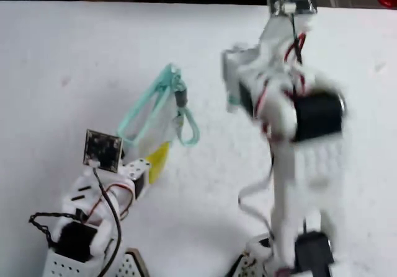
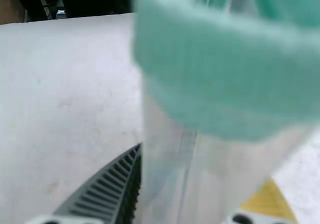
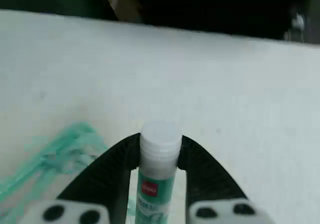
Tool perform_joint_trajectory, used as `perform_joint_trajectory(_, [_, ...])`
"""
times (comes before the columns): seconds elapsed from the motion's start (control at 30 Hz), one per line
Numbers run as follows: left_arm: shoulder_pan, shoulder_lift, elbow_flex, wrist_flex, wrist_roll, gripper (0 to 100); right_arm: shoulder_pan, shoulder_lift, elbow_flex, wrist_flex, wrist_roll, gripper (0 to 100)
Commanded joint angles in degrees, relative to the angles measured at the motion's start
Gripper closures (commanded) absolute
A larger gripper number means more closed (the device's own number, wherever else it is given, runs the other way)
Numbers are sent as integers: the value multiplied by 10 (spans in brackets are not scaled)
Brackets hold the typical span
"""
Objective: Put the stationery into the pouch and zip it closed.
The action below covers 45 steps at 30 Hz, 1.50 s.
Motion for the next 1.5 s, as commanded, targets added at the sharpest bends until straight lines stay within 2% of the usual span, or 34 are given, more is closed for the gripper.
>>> perform_joint_trajectory(0.0, [-1, -3, -9, 8, -6, 729, -87, -79, -27, -42, 8, 982])
perform_joint_trajectory(0.23, [0, -3, -9, 8, -21, 729, -213, -116, -25, -103, 8, 982])
perform_joint_trajectory(0.4, [0, -3, -9, 8, -22, 729, -265, -114, 56, -196, 8, 981])
perform_joint_trajectory(0.5, [0, -3, -9, 8, -24, 729, -269, -118, 136, -260, 10, 981])
perform_joint_trajectory(0.67, [0, -3, -14, 9, -24, 728, -291, -119, 230, -347, 98, 981])
perform_joint_trajectory(0.73, [-5, -3, -18, 11, -23, 728, -296, -119, 258, -367, 100, 981])
perform_joint_trajectory(1.17, [-6, -3, -18, 9, -21, 728, -292, -120, 348, -373, 105, 981])
perform_joint_trajectory(1.4, [-6, -3, -18, 9, -21, 728, -292, -204, 378, -349, 106, 978])
perform_joint_trajectory(1.47, [-6, -3, -18, 8, -21, 728, -292, -225, 402, -348, 106, 933])
